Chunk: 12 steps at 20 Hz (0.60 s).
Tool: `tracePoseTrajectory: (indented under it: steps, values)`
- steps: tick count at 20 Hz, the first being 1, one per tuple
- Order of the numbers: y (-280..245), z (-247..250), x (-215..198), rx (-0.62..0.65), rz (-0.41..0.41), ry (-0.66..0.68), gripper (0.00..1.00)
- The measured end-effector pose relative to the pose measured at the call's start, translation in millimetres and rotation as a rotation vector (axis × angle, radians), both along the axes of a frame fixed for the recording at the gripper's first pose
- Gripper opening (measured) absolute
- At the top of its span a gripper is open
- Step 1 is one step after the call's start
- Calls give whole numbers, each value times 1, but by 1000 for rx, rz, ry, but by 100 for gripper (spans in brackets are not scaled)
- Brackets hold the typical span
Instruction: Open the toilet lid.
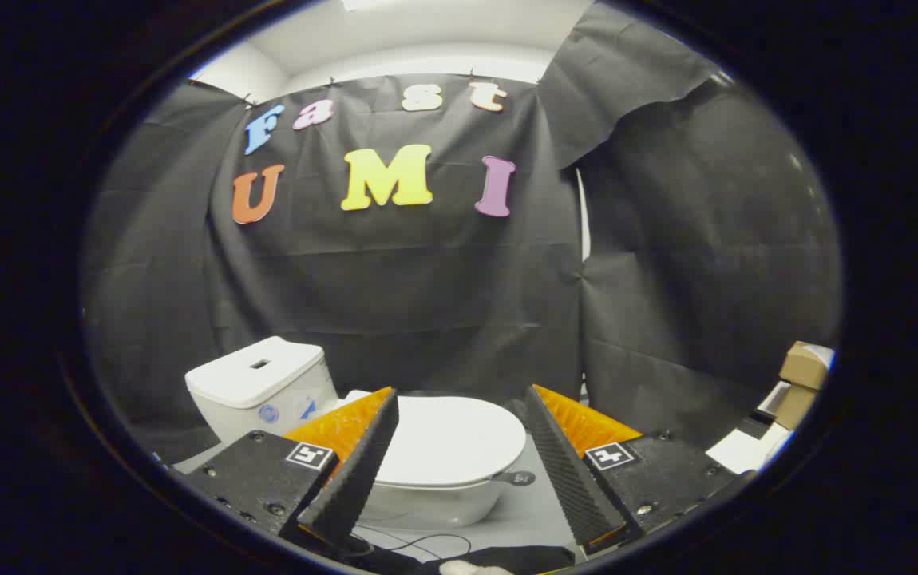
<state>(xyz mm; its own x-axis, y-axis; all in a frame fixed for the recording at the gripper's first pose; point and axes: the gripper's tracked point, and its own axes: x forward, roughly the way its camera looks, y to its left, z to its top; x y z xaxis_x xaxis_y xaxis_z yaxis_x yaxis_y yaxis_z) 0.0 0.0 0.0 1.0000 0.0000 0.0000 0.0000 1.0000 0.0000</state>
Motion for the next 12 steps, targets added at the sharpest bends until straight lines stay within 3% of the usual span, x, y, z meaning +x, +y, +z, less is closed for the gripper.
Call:
tracePoseTrajectory:
  steps: [12]
  values:
    - [-2, -4, 2, 2, -11, 25, 100]
